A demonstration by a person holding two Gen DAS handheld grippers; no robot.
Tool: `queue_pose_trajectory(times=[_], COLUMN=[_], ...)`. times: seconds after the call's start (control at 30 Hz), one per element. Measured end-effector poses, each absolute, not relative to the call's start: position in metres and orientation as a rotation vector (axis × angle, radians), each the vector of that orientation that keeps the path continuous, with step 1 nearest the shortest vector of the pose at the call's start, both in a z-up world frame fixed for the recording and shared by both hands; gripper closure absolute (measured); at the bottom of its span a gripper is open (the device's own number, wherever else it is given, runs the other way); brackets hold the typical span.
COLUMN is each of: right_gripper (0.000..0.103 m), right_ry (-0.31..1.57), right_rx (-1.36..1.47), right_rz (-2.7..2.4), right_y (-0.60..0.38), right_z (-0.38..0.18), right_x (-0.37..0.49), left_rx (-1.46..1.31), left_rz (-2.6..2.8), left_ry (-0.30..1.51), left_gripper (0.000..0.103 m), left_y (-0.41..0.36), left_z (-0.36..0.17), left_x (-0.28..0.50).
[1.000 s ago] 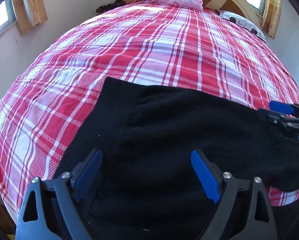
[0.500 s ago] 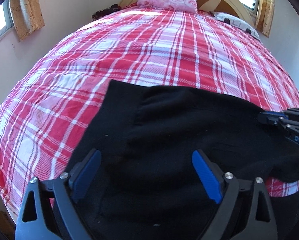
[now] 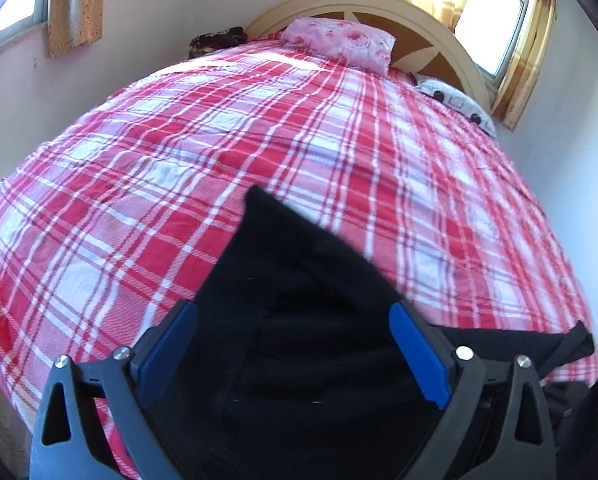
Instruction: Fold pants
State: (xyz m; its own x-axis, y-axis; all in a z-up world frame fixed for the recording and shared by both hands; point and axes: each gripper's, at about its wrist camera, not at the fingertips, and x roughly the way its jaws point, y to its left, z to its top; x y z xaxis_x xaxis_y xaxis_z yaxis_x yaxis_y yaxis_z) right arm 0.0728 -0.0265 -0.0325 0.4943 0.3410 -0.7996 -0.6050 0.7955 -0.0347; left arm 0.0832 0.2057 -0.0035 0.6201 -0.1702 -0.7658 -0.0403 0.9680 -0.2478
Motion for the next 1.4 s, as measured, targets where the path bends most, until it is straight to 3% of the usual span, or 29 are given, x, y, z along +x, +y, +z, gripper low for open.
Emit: queue_pose_trajectory(times=[0.27,0.47,0.5,0.6,0.77,0.93,1.0,1.03,1.07,1.1,1.13,1.27,1.4], right_gripper=[0.1,0.1,0.1,0.1,0.099,0.097,0.089,0.07,0.045,0.037,0.033,0.032,0.032], right_ry=[0.842,0.827,0.825,0.82,0.788,0.783,0.775,0.78,0.789,0.784,0.766,0.741,0.779], right_rx=[-0.349,-0.298,-0.29,-0.276,-0.177,0.291,0.444,0.499,0.577,0.64,0.708,0.9,0.919], right_rz=[0.529,0.519,0.519,0.515,0.455,0.493,0.452,0.429,0.404,0.395,0.388,0.367,0.271], right_y=[-0.026,-0.032,-0.032,-0.033,-0.047,-0.123,-0.157,-0.17,-0.187,-0.198,-0.21,-0.24,-0.255], right_z=[-0.052,-0.052,-0.052,-0.051,-0.042,-0.018,-0.018,-0.02,-0.025,-0.028,-0.032,-0.042,-0.047], right_x=[0.058,0.057,0.056,0.055,0.055,0.048,0.036,0.032,0.026,0.022,0.015,0.012,0.032], left_rx=[-0.303,-0.362,-0.395,-0.504,-0.453,-0.51,-0.501,-0.507,-0.525,-0.534,-0.539,-0.536,-0.538], left_rz=[-0.099,-0.109,-0.122,-0.148,-0.142,-0.17,-0.168,-0.17,-0.178,-0.182,-0.187,-0.209,-0.212], left_ry=[0.978,0.998,0.981,0.895,0.86,0.815,0.786,0.778,0.764,0.756,0.747,0.737,0.74], left_gripper=[0.004,0.06,0.074,0.09,0.093,0.093,0.093,0.093,0.093,0.093,0.093,0.093,0.093], left_y=[0.183,0.183,0.186,0.199,0.191,0.199,0.203,0.206,0.21,0.212,0.214,0.215,0.216], left_z=[-0.023,-0.044,-0.044,-0.038,-0.025,0.002,0.016,0.019,0.026,0.029,0.033,0.043,0.046], left_x=[0.112,0.11,0.108,0.104,0.09,0.067,0.06,0.059,0.054,0.051,0.048,0.04,0.034])
